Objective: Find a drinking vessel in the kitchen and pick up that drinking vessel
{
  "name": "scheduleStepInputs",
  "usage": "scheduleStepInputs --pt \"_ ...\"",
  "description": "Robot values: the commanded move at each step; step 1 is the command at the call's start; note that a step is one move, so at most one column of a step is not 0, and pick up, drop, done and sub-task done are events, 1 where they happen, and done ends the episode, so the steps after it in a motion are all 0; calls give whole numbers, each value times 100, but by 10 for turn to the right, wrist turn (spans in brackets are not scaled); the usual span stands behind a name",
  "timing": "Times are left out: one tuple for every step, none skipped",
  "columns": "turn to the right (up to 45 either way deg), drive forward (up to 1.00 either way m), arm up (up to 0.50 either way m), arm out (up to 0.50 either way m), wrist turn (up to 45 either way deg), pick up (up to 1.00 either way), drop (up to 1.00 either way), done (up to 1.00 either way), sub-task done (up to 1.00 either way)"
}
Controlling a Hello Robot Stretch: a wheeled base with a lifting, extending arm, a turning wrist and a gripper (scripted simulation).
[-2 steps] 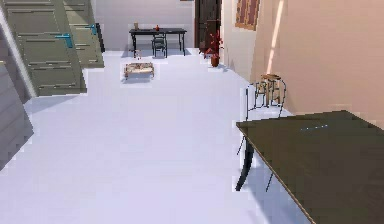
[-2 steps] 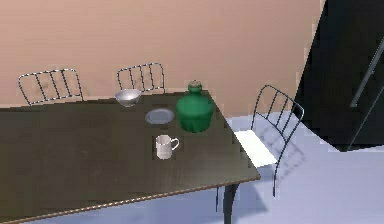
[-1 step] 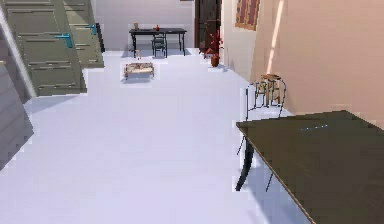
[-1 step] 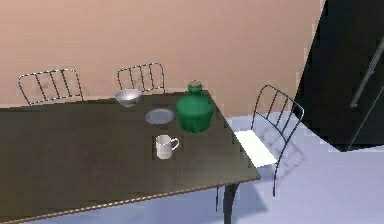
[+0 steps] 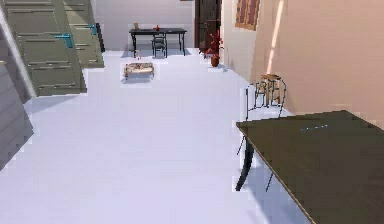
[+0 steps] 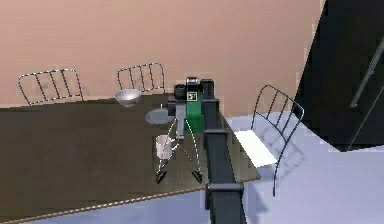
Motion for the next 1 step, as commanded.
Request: scheduleStepInputs --pt "0 0 0 2 0 0 0 0 0"
